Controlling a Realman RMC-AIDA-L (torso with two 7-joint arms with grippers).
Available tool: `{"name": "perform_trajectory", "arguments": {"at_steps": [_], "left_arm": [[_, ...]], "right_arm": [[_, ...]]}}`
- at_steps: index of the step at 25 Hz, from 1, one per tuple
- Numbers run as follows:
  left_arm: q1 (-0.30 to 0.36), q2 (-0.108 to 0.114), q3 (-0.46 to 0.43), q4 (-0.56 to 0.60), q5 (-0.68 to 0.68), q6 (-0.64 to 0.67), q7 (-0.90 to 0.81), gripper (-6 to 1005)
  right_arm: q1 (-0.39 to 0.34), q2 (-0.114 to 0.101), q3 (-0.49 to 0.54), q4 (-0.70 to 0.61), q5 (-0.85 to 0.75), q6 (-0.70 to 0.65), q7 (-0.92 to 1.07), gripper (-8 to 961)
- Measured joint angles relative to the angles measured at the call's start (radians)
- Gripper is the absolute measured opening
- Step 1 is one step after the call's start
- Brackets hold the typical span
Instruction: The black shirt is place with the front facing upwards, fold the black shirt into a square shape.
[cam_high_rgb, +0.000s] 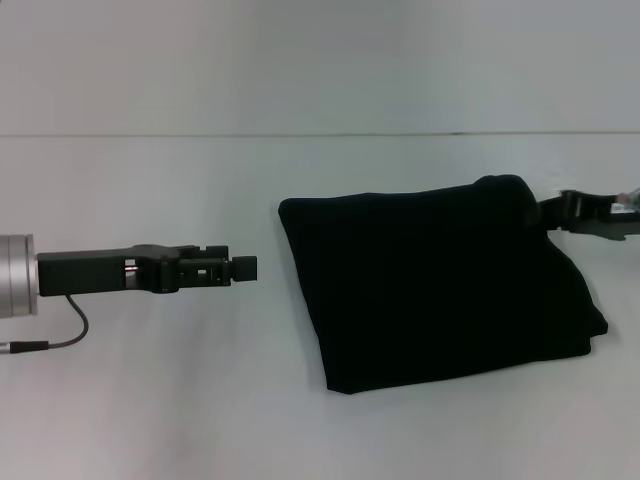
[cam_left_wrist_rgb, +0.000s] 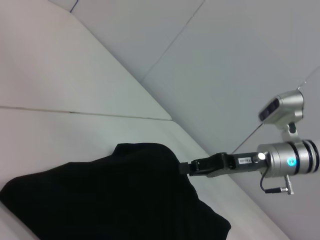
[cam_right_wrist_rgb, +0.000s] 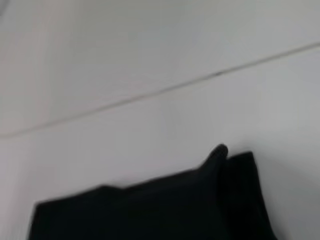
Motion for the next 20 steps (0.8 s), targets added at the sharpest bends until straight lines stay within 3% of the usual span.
{"name": "perform_trajectory", "arguments": {"at_steps": [4, 9, 15, 18, 20], "left_arm": [[-0.001, 0.0, -0.015, 0.0, -0.002, -0.002, -0.012, 934], [-0.002, -0.005, -0.054, -0.003, -0.003, -0.004, -0.035, 934], [-0.006, -0.01, -0.077, -0.006, -0.003, -0.038, -0.12, 933], [-0.011, -0.018, -0.077, -0.006, -0.003, -0.058, -0.15, 933], [-0.016, -0.024, -0.077, -0.006, -0.003, -0.071, -0.162, 933]], "right_arm": [[-0.074, -0.007, 0.068, -0.003, 0.14, -0.015, -0.13, 279], [-0.199, 0.001, 0.163, -0.006, 0.394, -0.14, -0.537, 395], [-0.279, 0.066, 0.171, -0.013, 0.522, -0.293, -1.064, 534], [-0.281, 0.096, 0.163, -0.004, 0.495, -0.278, -1.165, 774], [-0.282, 0.118, 0.165, -0.001, 0.484, -0.227, -1.192, 824]]}}
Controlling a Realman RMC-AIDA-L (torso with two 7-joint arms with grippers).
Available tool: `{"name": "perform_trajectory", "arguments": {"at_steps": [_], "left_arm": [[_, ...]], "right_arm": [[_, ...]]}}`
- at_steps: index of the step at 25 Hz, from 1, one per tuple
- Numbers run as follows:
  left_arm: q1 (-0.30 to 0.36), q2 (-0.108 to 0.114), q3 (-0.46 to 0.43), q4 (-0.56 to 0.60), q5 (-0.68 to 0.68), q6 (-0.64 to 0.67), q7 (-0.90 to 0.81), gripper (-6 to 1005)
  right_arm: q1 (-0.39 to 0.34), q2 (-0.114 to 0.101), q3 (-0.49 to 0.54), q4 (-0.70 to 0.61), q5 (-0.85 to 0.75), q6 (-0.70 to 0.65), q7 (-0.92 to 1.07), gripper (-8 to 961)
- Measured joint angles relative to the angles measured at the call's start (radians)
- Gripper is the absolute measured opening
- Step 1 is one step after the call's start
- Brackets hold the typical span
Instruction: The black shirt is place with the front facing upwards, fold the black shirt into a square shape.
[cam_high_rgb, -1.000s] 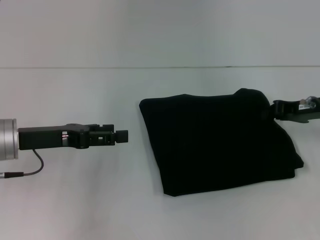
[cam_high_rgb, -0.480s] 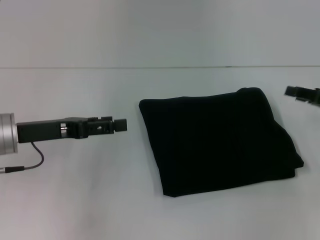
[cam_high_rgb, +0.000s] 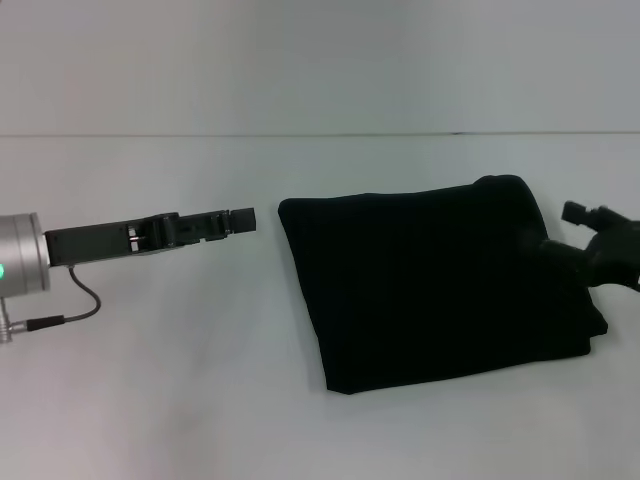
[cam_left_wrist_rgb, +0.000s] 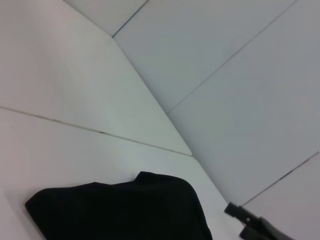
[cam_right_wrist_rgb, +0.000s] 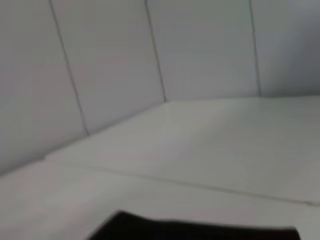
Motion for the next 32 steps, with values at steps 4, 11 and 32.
{"name": "perform_trajectory", "arguments": {"at_steps": [4, 11, 32], "left_arm": [[-0.008, -0.012, 0.003, 0.0, 0.005, -0.042, -0.048, 933], [-0.021, -0.015, 0.025, -0.004, 0.009, -0.145, -0.195, 933], [-0.131, -0.087, 0.193, -0.087, 0.026, -0.49, -0.563, 933]], "right_arm": [[0.002, 0.01, -0.004, 0.026, -0.001, 0.128, 0.009, 900], [0.012, 0.004, -0.005, 0.045, 0.0, 0.231, 0.01, 900], [-0.145, 0.021, 0.032, 0.08, -0.016, -0.191, -0.464, 900]]}}
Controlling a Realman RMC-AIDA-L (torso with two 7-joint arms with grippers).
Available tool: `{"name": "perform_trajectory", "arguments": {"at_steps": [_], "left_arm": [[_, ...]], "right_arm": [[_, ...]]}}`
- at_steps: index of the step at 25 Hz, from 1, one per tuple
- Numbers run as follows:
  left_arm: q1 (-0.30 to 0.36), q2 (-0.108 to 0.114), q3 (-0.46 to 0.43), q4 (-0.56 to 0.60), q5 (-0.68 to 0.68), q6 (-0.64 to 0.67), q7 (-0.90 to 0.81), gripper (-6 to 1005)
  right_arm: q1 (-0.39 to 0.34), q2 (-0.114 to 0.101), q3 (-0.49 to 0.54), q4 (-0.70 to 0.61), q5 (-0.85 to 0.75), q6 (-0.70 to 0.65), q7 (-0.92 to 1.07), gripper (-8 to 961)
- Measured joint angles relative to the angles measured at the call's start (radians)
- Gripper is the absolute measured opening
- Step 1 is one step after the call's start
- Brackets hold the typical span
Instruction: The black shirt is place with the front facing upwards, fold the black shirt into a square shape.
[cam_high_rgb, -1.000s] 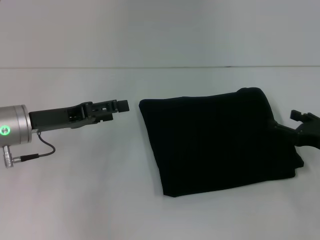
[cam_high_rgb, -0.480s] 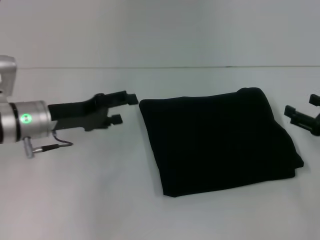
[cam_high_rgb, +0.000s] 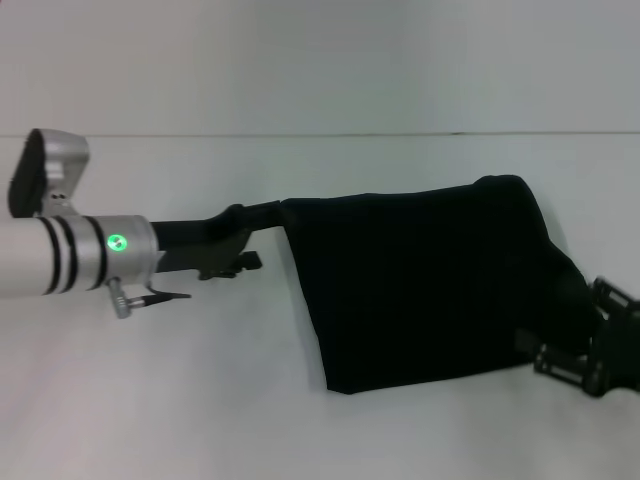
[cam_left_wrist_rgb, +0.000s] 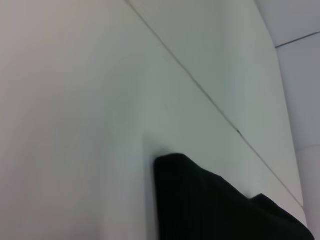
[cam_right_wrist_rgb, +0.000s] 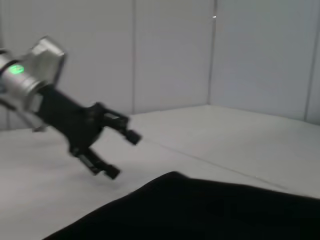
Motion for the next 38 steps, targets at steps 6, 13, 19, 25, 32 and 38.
{"name": "perform_trajectory", "arguments": {"at_steps": [6, 13, 19, 25, 32, 38], "left_arm": [[-0.032, -0.022, 0.017, -0.029, 0.001, -0.023, 0.007, 933], [-0.04, -0.05, 0.047, -0.031, 0.007, -0.082, 0.009, 933], [-0.045, -0.068, 0.053, -0.031, 0.008, -0.11, 0.009, 932], [-0.06, -0.077, 0.067, -0.03, 0.008, -0.122, 0.01, 917], [-0.065, -0.094, 0.068, -0.026, 0.007, -0.132, 0.073, 900], [-0.066, -0.109, 0.078, -0.024, 0.009, -0.165, 0.121, 885]], "right_arm": [[-0.009, 0.0, -0.005, 0.045, -0.033, -0.012, -0.054, 901], [-0.006, 0.001, -0.006, 0.061, -0.058, -0.014, -0.086, 900], [-0.006, 0.0, -0.004, 0.062, -0.058, -0.016, -0.087, 900], [-0.003, 0.0, -0.004, 0.062, -0.058, -0.019, -0.082, 900], [0.0, 0.0, 0.002, 0.059, -0.055, -0.04, -0.08, 898], [-0.004, 0.0, 0.01, 0.054, -0.05, -0.057, -0.08, 897]]}}
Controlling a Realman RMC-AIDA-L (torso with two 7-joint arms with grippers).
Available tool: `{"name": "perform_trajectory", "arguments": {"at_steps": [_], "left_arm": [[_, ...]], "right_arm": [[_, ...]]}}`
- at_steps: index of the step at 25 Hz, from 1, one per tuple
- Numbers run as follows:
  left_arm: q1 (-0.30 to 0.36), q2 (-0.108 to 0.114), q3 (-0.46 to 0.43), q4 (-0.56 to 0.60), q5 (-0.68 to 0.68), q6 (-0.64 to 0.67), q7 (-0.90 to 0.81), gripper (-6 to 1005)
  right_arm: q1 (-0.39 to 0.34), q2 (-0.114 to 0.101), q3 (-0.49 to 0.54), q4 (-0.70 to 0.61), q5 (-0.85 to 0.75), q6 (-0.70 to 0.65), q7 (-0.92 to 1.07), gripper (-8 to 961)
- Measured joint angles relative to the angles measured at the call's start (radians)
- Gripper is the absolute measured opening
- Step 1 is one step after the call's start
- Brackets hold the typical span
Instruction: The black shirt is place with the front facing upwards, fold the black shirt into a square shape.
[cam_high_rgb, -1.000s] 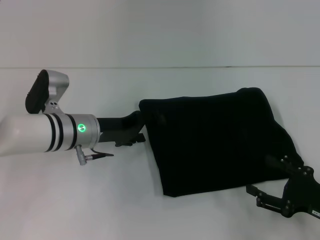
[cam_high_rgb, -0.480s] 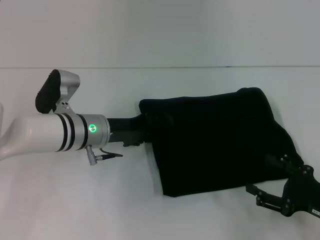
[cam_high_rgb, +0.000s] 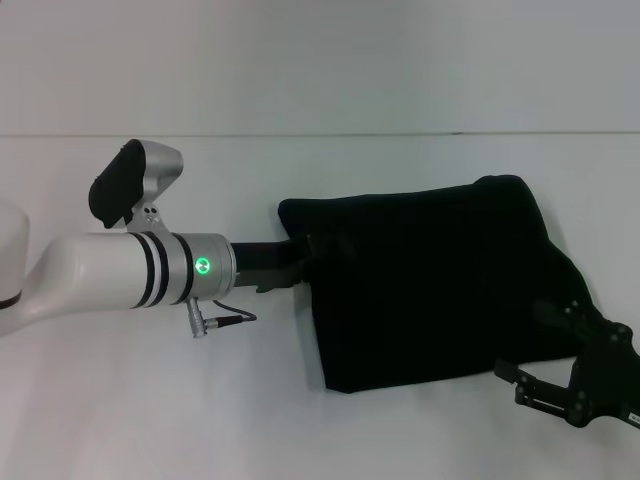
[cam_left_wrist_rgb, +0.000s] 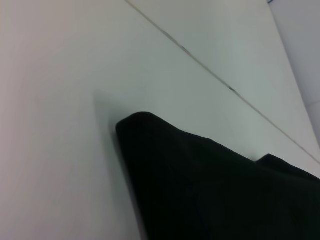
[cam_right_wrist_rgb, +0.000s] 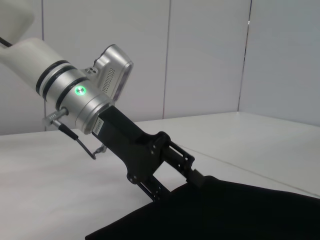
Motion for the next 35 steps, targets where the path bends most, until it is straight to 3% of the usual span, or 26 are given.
{"name": "perform_trajectory", "arguments": {"at_steps": [2, 10, 21, 27, 33, 35], "left_arm": [[0.0, -0.001, 0.0, 0.0, 0.001, -0.007, -0.001, 880], [0.0, 0.004, 0.0, 0.0, -0.004, -0.008, 0.002, 471], [0.004, 0.01, -0.008, 0.004, -0.006, -0.008, 0.009, 32], [0.0, 0.036, -0.009, 0.012, -0.007, 0.002, 0.01, 21], [0.016, 0.11, -0.024, 0.015, -0.01, 0.014, 0.003, 11], [0.029, 0.125, -0.041, 0.012, -0.011, 0.015, 0.003, 10]], "right_arm": [[0.0, 0.0, 0.002, 0.0, 0.0, -0.001, 0.001, 897], [0.008, 0.0, 0.007, 0.0, 0.0, 0.002, 0.001, 897], [0.02, 0.0, 0.01, 0.003, 0.0, 0.009, 0.001, 897], [0.028, 0.0, 0.025, 0.005, 0.0, 0.014, 0.001, 897], [0.038, 0.0, 0.038, 0.007, 0.0, 0.033, -0.004, 898], [0.044, 0.0, 0.038, 0.008, 0.0, 0.043, -0.006, 898]]}}
